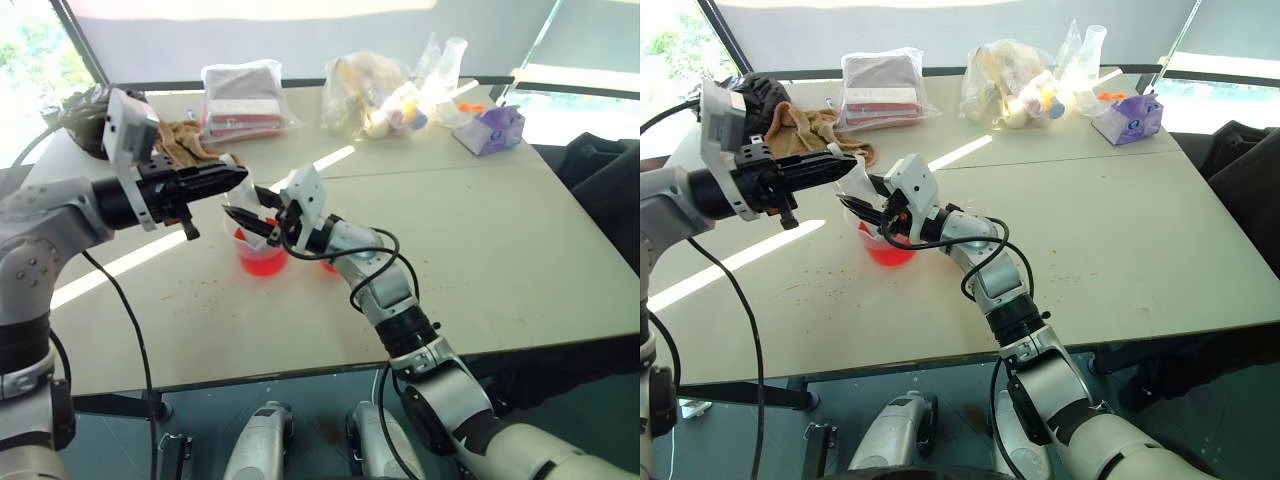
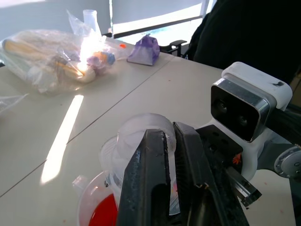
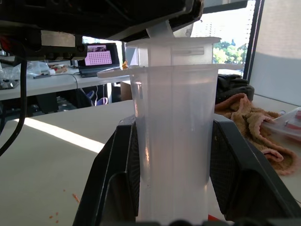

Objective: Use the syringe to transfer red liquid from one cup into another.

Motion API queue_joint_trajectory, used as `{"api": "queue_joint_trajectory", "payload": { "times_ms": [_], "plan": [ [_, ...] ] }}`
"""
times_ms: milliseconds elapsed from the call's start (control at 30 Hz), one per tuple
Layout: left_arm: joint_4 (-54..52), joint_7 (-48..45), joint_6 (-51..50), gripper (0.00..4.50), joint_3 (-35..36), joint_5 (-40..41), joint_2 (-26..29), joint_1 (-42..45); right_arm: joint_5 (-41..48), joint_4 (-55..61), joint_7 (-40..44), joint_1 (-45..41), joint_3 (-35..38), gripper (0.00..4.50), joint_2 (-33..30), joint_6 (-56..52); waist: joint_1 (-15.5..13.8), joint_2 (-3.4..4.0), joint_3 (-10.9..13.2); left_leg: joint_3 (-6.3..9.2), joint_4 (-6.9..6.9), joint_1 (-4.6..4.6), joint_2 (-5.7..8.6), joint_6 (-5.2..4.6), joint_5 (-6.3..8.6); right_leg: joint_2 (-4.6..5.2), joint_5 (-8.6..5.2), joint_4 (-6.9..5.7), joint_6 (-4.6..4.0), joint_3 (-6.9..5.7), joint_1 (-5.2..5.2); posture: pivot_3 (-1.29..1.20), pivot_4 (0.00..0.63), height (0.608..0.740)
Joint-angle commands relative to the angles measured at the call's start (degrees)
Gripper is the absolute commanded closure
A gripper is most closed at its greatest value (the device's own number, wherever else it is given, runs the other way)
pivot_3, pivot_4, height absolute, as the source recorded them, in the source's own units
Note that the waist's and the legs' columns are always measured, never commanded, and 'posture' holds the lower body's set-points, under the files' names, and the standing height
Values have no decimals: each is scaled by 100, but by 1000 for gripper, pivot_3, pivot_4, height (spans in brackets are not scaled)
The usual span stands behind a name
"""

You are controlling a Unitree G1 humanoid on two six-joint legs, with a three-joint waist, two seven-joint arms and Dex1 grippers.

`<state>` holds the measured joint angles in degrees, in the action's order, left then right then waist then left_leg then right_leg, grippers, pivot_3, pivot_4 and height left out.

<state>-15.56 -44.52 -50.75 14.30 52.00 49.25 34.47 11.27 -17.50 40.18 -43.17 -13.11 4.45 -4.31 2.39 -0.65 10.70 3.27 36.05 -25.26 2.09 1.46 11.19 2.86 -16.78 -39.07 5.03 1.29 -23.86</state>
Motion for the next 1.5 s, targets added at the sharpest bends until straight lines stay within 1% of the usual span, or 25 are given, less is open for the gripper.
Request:
{"api": "queue_joint_trajectory", "payload": {
  "times_ms": [33,600,1500],
  "plan": [
    [-231,34,40,4482,-53,-69,-18,-8,67,260,24,-103,-39,3112,134,50,5,0,0,0,-1,0,0,0,0,0,0,0,0,0,0,0,150,736],
    [72,375,-81,4482,209,29,-215,691,91,213,89,46,-116,3112,238,-87,2,0,0,1,0,0,0,0,0,-2,0,-2,0,-1,0,0,150,736],
    [195,432,-190,4482,286,9,-264,1151,93,205,141,273,-203,3112,273,-201,2,0,0,2,1,0,0,2,-1,-2,0,-3,0,0,0,0,150,736]
  ]
}}
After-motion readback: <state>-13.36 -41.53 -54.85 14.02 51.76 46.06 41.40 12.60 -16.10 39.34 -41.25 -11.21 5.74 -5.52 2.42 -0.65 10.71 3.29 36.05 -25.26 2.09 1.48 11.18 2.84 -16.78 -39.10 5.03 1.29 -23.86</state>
